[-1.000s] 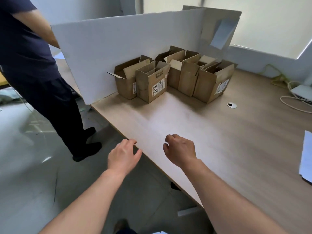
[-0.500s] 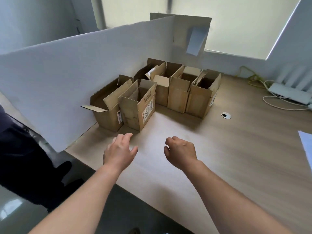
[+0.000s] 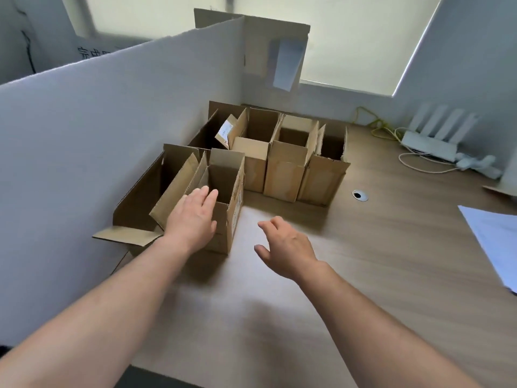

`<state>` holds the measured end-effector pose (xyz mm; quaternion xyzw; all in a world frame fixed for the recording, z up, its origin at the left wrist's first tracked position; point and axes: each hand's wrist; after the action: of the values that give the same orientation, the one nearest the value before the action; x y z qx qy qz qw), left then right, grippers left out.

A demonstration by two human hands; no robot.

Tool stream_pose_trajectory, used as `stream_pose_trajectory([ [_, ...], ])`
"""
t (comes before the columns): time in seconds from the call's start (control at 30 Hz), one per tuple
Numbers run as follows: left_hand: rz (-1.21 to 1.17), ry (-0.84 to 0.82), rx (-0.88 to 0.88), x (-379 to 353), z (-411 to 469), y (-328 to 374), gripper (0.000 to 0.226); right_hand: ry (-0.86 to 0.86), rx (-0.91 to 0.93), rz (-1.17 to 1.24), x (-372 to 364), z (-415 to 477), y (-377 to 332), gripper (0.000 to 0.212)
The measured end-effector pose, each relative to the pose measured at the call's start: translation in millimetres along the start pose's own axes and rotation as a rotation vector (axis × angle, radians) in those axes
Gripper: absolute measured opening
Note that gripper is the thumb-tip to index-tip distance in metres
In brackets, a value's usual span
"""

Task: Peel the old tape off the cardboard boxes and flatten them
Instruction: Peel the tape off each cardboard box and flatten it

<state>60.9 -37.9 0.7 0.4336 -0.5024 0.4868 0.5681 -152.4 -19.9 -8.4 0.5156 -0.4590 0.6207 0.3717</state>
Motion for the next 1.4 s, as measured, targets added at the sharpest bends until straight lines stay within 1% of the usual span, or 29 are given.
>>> stream_pose_trajectory([
  [0.07,0.089,-0.034,-0.030,-2.6,11.3,-2.8,0.062,-0.004,-0.023,-0.009,-1.7,2.9,1.4,0.041],
  [0.13,0.154,-0.022,-0.043,-2.1,18.6,-1.9,0.048,-0.016,-0.050,-0.018,-2.9,3.7,5.1,0.038],
  [0.2,0.166,-0.014,-0.050,3.2,24.9,2.5,0.033,-0.018,-0.072,-0.022,-3.5,4.2,10.3,0.038],
  [0.33,0.024,-0.088,-0.088,15.0,33.5,31.7,0.019,-0.004,-0.115,0.003,-0.3,2.7,25.1,0.041],
  [0.43,-0.099,-0.097,-0.034,20.8,38.0,67.7,0.015,-0.004,-0.164,0.039,4.6,-1.2,39.9,0.044],
  [0.53,-0.194,-0.122,-0.017,25.6,41.3,106.5,0.018,-0.014,-0.275,0.144,9.7,-10.5,59.7,0.044],
  [0.57,-0.263,-0.144,-0.019,26.6,42.0,120.0,0.019,-0.023,-0.315,0.180,11.3,-14.6,67.9,0.046],
  [0.67,-0.571,-0.229,-0.015,30.7,42.0,162.8,0.026,-0.062,-0.381,0.264,17.2,-30.6,93.1,0.053],
  [0.73,-0.800,-0.332,0.049,35.9,41.7,189.6,0.036,-0.074,-0.421,0.365,21.2,-44.1,108.4,0.052],
  [0.8,-1.011,-0.487,0.159,42.9,39.7,210.8,0.050,-0.066,-0.481,0.474,24.7,-57.0,122.3,0.053],
  [0.87,-1.113,-0.580,0.182,46.7,36.5,225.7,0.066,-0.051,-0.535,0.535,28.3,-67.2,133.4,0.054],
  [0.93,-1.160,-0.594,0.174,46.8,33.9,237.9,0.078,-0.039,-0.558,0.559,31.9,-72.7,141.8,0.047],
  [1.03,-1.282,-0.531,0.163,47.8,32.0,247.5,0.078,-0.018,-0.624,0.610,35.6,-75.7,153.6,0.029],
  [1.1,-1.369,-0.388,0.152,50.9,32.3,241.3,0.073,0.008,-0.680,0.606,38.6,-78.6,164.5,0.027],
  [1.17,-1.394,-0.175,0.167,52.9,31.9,226.2,0.070,0.029,-0.713,0.556,42.0,-82.3,176.7,0.026],
  [1.23,-1.317,0.060,0.234,50.4,31.0,207.5,0.068,0.056,-0.751,0.509,44.0,-86.5,188.8,0.024],
  [1.27,-1.227,0.154,0.289,46.3,31.2,197.4,0.068,0.072,-0.773,0.499,44.1,-88.5,194.0,0.025],
  [1.3,-1.126,0.203,0.357,42.2,30.5,188.3,0.068,0.081,-0.794,0.497,43.5,-90.1,198.3,0.026],
  [1.33,-1.047,0.202,0.439,36.7,29.5,179.2,0.070,0.085,-0.813,0.503,42.2,-91.3,201.5,0.026],
  [1.37,-1.007,0.145,0.536,30.5,28.2,172.0,0.073,0.087,-0.826,0.515,40.9,-92.0,203.6,0.026],
  [1.4,-1.011,0.048,0.644,24.1,25.7,166.7,0.078,0.088,-0.833,0.527,39.9,-92.5,204.6,0.026],
])
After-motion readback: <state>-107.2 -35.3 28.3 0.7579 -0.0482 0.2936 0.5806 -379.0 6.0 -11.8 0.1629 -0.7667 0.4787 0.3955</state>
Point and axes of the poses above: each hand's wrist, its own z-axis towards the middle knuckle, its own x-axis out of the back of the hand, y = z × x, and after that the axes turned 6 degrees about -x, right-handed
